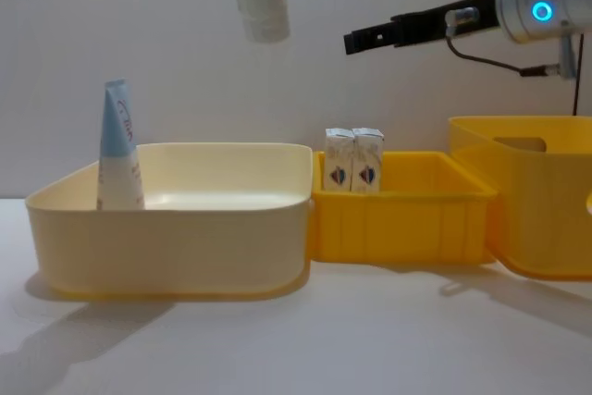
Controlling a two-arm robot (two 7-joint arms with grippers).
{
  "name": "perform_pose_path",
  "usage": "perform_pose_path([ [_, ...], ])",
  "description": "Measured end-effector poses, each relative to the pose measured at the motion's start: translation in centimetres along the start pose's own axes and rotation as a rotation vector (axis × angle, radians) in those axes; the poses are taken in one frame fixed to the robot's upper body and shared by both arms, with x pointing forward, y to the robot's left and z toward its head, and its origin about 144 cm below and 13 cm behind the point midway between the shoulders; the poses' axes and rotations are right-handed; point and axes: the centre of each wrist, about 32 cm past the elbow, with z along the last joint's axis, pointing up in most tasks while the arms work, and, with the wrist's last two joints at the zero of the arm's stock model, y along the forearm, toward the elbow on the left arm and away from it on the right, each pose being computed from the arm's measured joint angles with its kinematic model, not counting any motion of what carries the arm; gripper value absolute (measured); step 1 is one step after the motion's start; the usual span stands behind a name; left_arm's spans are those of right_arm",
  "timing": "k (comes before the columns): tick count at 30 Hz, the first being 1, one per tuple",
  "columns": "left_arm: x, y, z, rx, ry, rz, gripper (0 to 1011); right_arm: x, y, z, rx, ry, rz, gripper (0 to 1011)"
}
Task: Bimanual collaborative sorting of washing and personal care products
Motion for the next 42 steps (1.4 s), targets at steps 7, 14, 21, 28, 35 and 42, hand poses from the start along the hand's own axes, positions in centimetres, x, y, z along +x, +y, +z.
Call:
perform_pose_path([
  [7,-0.2,0.1,-0.1,0.007,0.007,-0.013,194,-0.1,0.8,0.3,0.008,-0.002,0.043,1001],
  [14,-0.3,0.1,0.0,0.011,0.007,-0.024,194,-0.2,1.6,0.9,-0.030,-0.022,0.111,1001],
  [21,-0.4,0.2,0.1,0.014,0.004,-0.029,194,-0.4,2.2,1.5,-0.083,-0.052,0.163,1001],
  [28,-0.4,0.3,0.1,0.020,0.003,-0.029,195,-0.7,2.5,2.0,-0.117,-0.075,0.176,1001],
  [35,-0.5,0.4,0.0,0.026,0.006,-0.031,194,-0.8,2.7,2.3,-0.132,-0.089,0.178,1001],
  [42,-0.7,0.4,-0.1,0.030,0.009,-0.038,194,-0.9,2.7,2.5,-0.132,-0.095,0.180,1001],
])
